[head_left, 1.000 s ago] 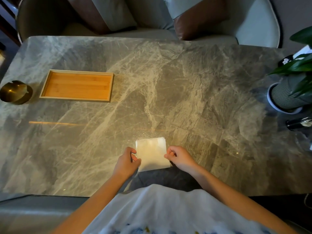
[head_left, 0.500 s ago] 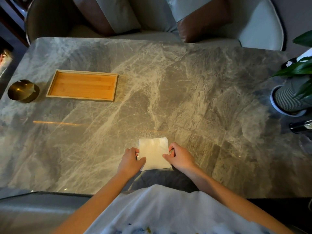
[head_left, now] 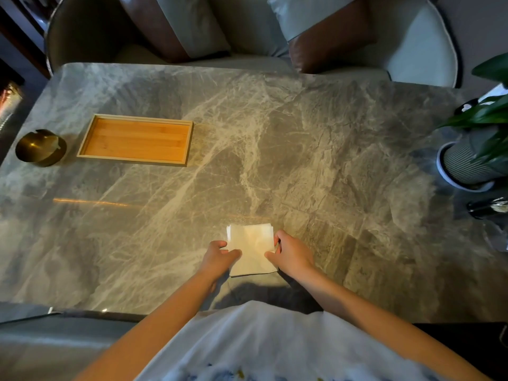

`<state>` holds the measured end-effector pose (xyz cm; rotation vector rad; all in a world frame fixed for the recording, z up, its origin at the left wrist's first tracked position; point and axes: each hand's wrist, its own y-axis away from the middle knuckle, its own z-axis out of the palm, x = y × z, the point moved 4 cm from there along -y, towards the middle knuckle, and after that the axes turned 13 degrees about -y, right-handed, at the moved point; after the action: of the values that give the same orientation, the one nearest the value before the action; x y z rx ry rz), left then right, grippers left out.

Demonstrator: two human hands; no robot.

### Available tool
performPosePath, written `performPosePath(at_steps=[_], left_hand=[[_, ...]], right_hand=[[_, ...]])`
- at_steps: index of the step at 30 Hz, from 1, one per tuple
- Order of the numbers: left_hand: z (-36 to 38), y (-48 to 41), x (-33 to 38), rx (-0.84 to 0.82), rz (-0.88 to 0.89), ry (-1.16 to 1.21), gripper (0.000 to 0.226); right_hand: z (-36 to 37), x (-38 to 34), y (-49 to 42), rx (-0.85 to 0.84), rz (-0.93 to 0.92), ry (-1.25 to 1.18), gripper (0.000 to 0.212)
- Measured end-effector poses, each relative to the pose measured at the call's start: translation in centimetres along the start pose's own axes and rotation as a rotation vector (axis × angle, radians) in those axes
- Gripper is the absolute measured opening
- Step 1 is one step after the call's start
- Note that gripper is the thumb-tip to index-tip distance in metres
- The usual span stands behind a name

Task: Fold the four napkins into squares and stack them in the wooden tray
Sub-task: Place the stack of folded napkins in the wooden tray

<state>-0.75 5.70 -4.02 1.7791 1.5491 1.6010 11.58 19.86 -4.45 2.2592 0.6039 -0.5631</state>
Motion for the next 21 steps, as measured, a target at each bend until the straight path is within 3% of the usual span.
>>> performPosePath(at_steps=[5,11,17,21], left_hand=[[0.2,0.3,1.0,-0.016,0.071,-0.033,0.003],[1.0,0.5,1.6,0.047,0.128,0.014,0.011],[0.1,0.6,2.2,-0.041,0.231,0.174,0.026],[-2.5,0.3,3.2,-0.087,0.306,0.22,0.022]], right_hand=[[0.0,-0.1,0.0,-0.013,0.009,-0.02,0.026],[0.2,0.2,0.2,-0.009,0.049,-0.09,0.026],[0.5,0.3,0.6,0.066,0.154,-0.682,0.034],[1.0,-2.2,0.3,-0.086,0.262,-1.055,0.022]])
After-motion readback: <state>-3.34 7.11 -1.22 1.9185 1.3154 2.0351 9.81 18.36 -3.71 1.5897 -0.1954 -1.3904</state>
